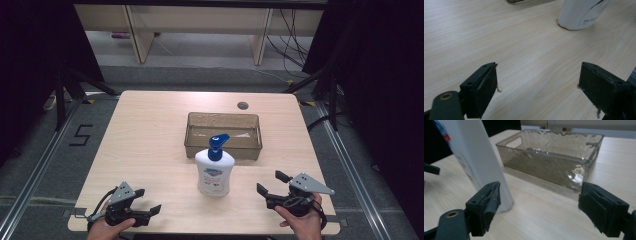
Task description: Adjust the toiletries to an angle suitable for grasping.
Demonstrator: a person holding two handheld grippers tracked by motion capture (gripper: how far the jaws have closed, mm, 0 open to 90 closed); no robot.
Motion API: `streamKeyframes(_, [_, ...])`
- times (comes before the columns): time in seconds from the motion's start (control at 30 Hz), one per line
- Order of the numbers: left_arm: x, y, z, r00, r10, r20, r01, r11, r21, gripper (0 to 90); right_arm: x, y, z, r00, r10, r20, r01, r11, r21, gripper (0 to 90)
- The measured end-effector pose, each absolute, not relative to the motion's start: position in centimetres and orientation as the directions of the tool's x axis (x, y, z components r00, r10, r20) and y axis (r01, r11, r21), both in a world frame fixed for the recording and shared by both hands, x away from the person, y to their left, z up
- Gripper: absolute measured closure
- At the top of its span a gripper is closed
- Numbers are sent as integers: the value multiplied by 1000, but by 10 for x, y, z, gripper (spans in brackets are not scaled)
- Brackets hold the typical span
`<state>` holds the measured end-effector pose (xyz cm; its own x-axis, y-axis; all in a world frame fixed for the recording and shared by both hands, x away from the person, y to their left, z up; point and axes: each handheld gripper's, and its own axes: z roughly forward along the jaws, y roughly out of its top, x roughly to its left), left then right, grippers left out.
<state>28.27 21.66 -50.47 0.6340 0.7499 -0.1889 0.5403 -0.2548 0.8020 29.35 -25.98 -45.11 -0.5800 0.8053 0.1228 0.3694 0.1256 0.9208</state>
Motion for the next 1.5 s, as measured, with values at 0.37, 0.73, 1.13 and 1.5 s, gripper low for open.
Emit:
streamKeyframes(0.37, [283,215,-506,628,752,-202,543,-237,806,147,285,-240,-434,-626,770,120,347,138,928,185])
streamKeyframes(0.73, [283,216,-505,623,756,-199,549,-242,800,148,284,-226,-420,-680,722,128,318,132,939,174])
streamKeyframes(1.13, [283,216,-506,621,758,-200,554,-244,796,147,289,-221,-405,-723,680,122,270,115,956,172])
streamKeyframes(1.5, [284,216,-505,630,751,-197,549,-251,797,147,296,-213,-394,-751,643,152,277,98,956,156])
